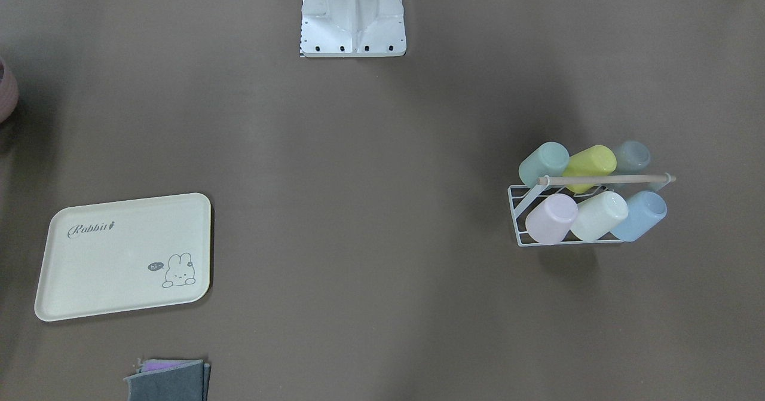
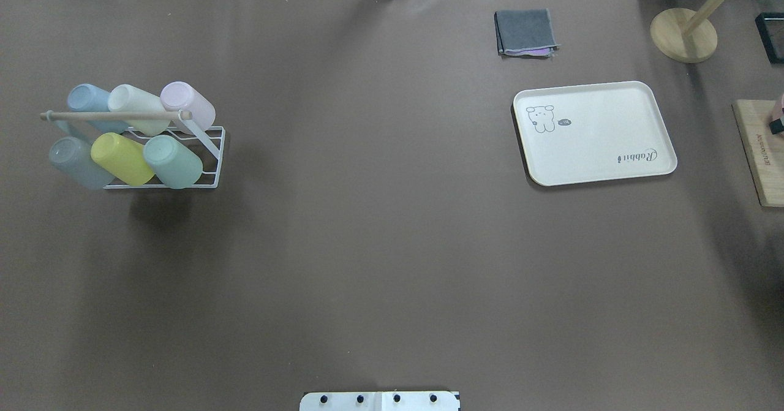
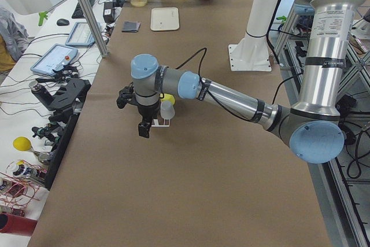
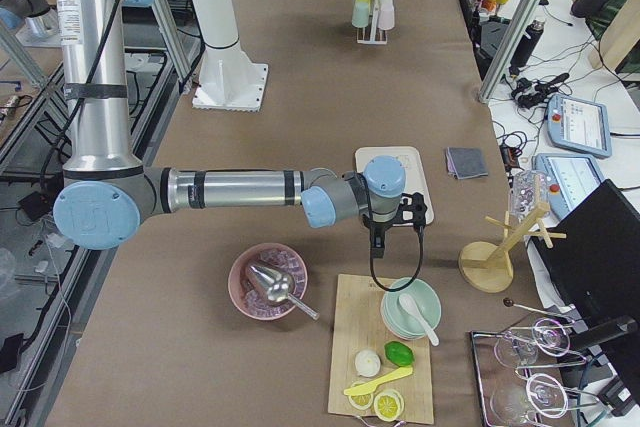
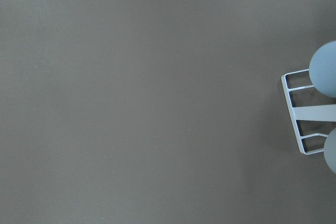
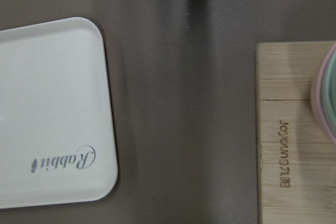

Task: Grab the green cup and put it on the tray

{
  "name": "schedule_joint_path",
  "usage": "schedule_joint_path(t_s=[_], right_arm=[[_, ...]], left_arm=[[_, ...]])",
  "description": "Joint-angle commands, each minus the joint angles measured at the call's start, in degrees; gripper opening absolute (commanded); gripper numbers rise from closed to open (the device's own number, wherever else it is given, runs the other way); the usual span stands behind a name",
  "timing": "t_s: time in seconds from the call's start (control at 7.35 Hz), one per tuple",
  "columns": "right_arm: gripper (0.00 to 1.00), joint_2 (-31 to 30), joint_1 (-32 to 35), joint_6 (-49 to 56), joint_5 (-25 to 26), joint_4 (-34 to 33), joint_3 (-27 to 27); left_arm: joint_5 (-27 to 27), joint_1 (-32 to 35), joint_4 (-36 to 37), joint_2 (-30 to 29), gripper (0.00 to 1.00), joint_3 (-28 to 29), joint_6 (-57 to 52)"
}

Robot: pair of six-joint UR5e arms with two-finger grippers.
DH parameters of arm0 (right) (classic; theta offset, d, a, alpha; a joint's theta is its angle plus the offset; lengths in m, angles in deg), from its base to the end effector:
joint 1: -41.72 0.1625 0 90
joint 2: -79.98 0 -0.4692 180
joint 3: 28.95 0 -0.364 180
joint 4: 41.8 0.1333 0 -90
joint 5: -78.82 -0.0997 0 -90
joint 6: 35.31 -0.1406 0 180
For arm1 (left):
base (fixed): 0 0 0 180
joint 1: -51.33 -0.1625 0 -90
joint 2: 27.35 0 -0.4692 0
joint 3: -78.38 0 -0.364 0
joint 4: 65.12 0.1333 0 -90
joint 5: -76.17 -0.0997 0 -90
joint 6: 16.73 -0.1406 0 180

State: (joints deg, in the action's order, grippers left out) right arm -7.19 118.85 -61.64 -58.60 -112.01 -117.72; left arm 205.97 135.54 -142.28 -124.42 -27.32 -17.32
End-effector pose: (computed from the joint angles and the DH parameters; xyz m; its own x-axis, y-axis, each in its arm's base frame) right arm -0.0856 -0.5083 0.6732 0.6296 0.0329 0.7763 -0.0802 0.9965 0.0228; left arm 0.0084 -0.5120 0.5765 0.7522 0.1974 -0.6287 -0.1071 0.9780 0.1789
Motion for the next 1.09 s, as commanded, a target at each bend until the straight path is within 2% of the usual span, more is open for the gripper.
schedule_joint_path(t_s=[0.0, 0.14, 0.27, 0.41, 0.68, 0.82, 0.95], right_arm=[[1.00, 5.9, -4.5, -2.9, 3.1, 1.0, 4.5], [1.00, 8.0, -5.9, -2.9, 3.5, 2.9, 7.5], [1.00, 9.5, -7.1, -3.1, 4.3, 7.7, 11.4], [1.00, 9.9, -8.1, -3.5, 4.3, 10.2, 12.9], [0.99, 10.1, -10.5, -4.3, 4.5, 11.8, 13.3], [0.99, 10.7, -11.2, -4.3, 5.3, 11.8, 14.0], [0.99, 11.6, -12.1, -4.3, 5.8, 11.8, 15.3]], left_arm=[[-0.2, -4.1, 10.1, -7.7, 0.99, -0.4, 0.0], [-0.8, -8.8, 16.2, -11.5, 0.99, -1.1, 0.0], [-7.4, -15.0, 21.5, -16.0, 0.99, -1.0, 0.0], [-12.7, -19.7, 25.0, -20.7, 0.99, -1.3, -0.1], [-15.3, -23.8, 29.3, -24.5, 0.99, -2.7, -0.3], [-20.3, -26.7, 32.4, -27.1, 0.99, -2.8, -0.4], [-21.9, -28.7, 36.1, -29.0, 0.99, -2.7, -0.5]])
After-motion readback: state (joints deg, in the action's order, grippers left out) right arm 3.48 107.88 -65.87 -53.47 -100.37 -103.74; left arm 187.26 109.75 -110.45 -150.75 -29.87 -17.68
